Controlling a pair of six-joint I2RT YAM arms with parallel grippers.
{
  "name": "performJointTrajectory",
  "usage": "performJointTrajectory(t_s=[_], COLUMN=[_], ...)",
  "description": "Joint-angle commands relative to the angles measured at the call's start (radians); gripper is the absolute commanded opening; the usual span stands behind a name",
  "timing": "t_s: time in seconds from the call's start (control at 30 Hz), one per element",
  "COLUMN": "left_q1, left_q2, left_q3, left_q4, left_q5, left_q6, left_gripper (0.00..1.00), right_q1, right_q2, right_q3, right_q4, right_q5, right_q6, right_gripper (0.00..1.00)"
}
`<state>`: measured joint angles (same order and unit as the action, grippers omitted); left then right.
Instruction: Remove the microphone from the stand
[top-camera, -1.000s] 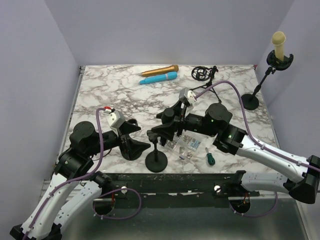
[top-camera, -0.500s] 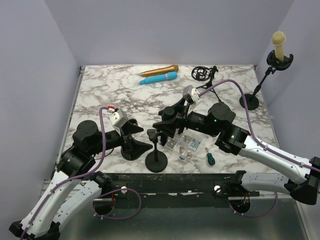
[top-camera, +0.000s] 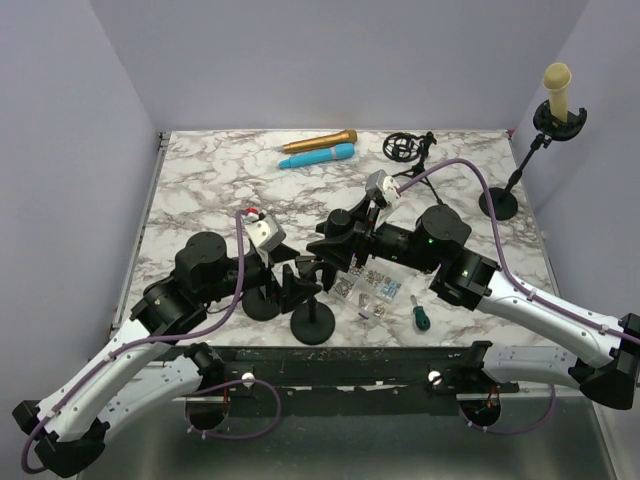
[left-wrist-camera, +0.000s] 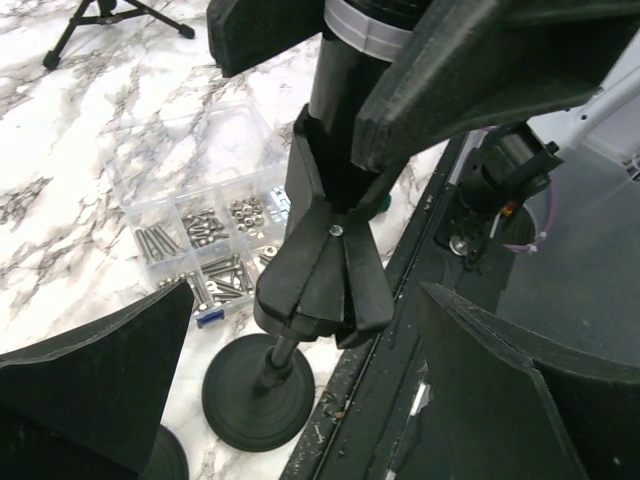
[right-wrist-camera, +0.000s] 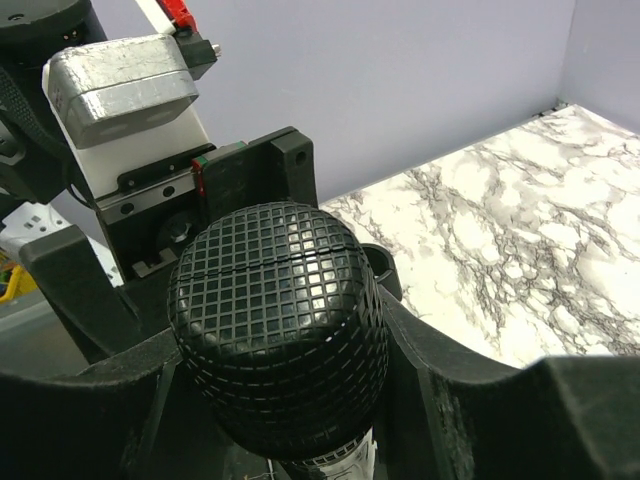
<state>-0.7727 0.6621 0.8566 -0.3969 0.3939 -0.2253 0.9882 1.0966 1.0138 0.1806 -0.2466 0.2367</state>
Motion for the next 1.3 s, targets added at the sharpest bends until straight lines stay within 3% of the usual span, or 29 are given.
performJointTrajectory(t_s=[0.0, 0.23, 0.37, 0.4, 0.47, 0.5, 0.53, 0.8, 1.07, 1.1, 1.27], left_q1=[-0.005, -0.005, -0.004, -0.005, -0.005, -0.005, -0.005, -0.007, -0.007, -0.007, -0.007], left_q2=[0.015, 0.043, 0.063, 0.070, 0.083, 0.089, 0.089, 0.047, 0.041, 0.045, 0.046], left_q3=[0.047, 0.068, 0.068, 0.070, 0.074, 0.075, 0.072, 0.025, 0.027, 0.031, 0.044], left_q4=[0.039, 0.050, 0.066, 0.065, 0.045, 0.031, 0.018, 0.007, 0.003, -0.005, -0.028], left_q5=[-0.055, -0.064, -0.058, -0.048, -0.040, -0.037, -0.049, -0.078, -0.047, -0.034, -0.036], left_q6=[0.033, 0.043, 0.035, 0.040, 0.049, 0.058, 0.061, 0.075, 0.082, 0.084, 0.060], left_gripper=[0.94, 0.92, 0.84, 0.78, 0.48, 0.17, 0.00, 0.00, 0.00, 0.02, 0.44], right_q1=[0.002, 0.003, 0.003, 0.002, 0.002, 0.003, 0.002, 0.002, 0.003, 0.002, 0.001], right_q2=[0.000, 0.000, -0.001, 0.000, -0.002, -0.003, -0.004, -0.057, -0.154, -0.170, -0.243], right_q3=[0.035, 0.037, 0.040, 0.040, 0.043, 0.044, 0.045, 0.008, -0.025, -0.030, -0.072], right_q4=[-0.007, -0.007, -0.007, -0.007, -0.006, -0.008, -0.009, 0.020, -0.010, -0.018, -0.042], right_q5=[0.009, 0.003, -0.003, -0.004, -0.004, -0.005, -0.005, 0.051, 0.206, 0.238, 0.354], right_q6=[0.002, -0.002, -0.003, -0.002, -0.004, -0.004, -0.004, -0.013, -0.056, -0.063, -0.083], right_gripper=[0.18, 0.16, 0.15, 0.14, 0.14, 0.14, 0.13, 0.07, 0.05, 0.05, 0.05])
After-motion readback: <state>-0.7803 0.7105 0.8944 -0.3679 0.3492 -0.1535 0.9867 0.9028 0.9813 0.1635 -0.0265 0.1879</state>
